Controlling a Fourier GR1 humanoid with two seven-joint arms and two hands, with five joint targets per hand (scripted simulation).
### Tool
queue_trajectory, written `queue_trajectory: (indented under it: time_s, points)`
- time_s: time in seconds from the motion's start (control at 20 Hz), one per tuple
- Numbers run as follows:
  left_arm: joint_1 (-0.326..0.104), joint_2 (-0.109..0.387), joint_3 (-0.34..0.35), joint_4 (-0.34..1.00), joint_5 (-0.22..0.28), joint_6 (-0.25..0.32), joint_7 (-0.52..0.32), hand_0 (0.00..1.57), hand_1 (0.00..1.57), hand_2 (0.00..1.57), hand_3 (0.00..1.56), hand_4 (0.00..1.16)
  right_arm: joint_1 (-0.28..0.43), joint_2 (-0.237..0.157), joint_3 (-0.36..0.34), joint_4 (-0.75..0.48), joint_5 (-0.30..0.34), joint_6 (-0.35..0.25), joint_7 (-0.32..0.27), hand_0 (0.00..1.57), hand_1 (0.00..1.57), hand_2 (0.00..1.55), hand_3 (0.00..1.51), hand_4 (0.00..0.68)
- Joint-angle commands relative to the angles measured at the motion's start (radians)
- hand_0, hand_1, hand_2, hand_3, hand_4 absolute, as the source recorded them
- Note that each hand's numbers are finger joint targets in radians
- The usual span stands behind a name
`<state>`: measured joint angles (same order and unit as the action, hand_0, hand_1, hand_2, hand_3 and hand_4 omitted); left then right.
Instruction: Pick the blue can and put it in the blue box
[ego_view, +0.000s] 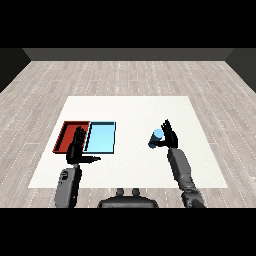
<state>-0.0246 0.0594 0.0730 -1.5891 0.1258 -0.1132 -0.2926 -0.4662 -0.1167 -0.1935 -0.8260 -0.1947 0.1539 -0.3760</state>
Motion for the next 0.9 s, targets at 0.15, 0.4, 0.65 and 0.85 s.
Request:
queue_trajectory:
  time_s: [0.15, 0.4, 0.65, 0.85]
  points:
    - [0.099, -0.037, -0.055, -0.149, -0.015, 0.02, 0.045, 0.0, 0.0, 0.0, 0.0, 0.0, -0.098, 0.024, -0.018, 0.169, -0.007, -0.027, -0.032, 0.0, 0.0, 0.0, 0.0, 0.0]
    - [-0.01, -0.002, 0.003, -0.001, 0.004, 0.003, 0.015, 0.0, 0.0, 0.0, 0.0, 0.0, -0.146, 0.022, -0.024, 0.295, 0.004, -0.026, -0.133, 0.0, 0.0, 0.0, 0.0, 0.0]
    - [-0.005, -0.023, -0.031, -0.052, -0.033, 0.038, 0.031, 0.0, 0.0, 0.0, 0.0, 0.0, -0.158, 0.018, -0.048, 0.318, -0.008, -0.077, -0.133, 0.0, 0.0, 0.15, 0.22, 0.0]
    - [0.033, 0.01, 0.012, -0.03, 0.017, -0.019, 0.0, 0.0, 0.0, 0.0, 0.0, 0.0, -0.131, 0.064, -0.021, 0.234, 0.028, -0.236, -0.133, 1.53, 1.53, 1.5, 1.44, 0.631]
